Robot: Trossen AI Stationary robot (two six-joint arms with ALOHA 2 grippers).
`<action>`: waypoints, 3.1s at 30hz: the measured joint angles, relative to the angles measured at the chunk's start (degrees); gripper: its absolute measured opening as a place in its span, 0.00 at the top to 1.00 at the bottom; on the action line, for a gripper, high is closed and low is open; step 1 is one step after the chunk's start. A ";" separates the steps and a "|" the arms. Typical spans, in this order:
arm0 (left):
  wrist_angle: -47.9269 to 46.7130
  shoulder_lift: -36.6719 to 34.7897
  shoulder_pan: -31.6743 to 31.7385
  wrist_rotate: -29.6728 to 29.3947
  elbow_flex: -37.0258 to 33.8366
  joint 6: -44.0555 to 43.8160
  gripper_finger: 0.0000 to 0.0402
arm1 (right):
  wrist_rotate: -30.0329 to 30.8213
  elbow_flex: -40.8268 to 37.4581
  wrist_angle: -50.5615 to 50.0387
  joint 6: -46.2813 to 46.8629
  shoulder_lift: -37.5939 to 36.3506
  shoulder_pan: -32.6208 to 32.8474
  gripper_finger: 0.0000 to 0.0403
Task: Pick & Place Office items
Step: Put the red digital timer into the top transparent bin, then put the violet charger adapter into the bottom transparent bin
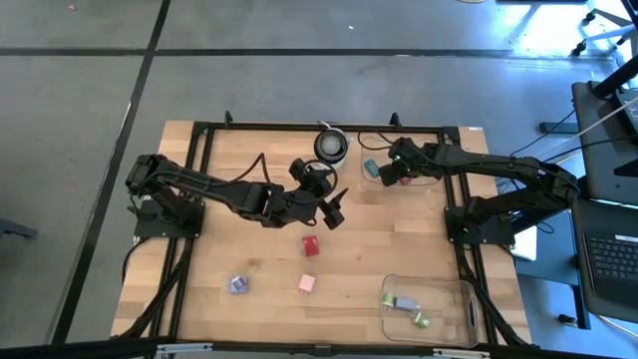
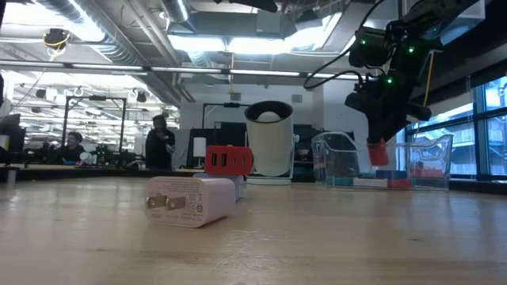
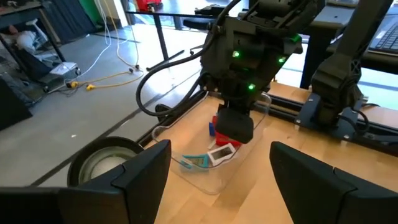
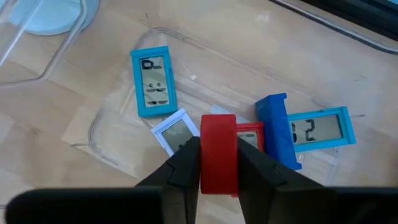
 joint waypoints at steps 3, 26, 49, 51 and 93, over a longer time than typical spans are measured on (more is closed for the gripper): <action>0.01 0.02 0.00 0.00 0.00 -0.09 0.32 | -0.01 0.00 0.01 -0.02 0.00 0.00 0.76; -19.90 0.02 0.00 26.15 0.00 -30.10 0.32 | -8.46 2.54 -0.04 -2.29 -0.02 0.00 0.42; -51.17 0.07 -26.88 47.34 -5.34 -112.39 0.34 | -9.85 5.11 1.96 -9.16 -0.04 0.00 0.40; -50.95 0.07 -28.93 47.74 -6.22 -117.90 0.34 | -9.83 5.11 3.06 -9.29 -0.04 0.00 0.40; -54.09 11.19 -28.06 54.62 -8.07 -119.05 0.34 | -12.89 5.11 12.08 -10.25 -0.04 0.01 0.40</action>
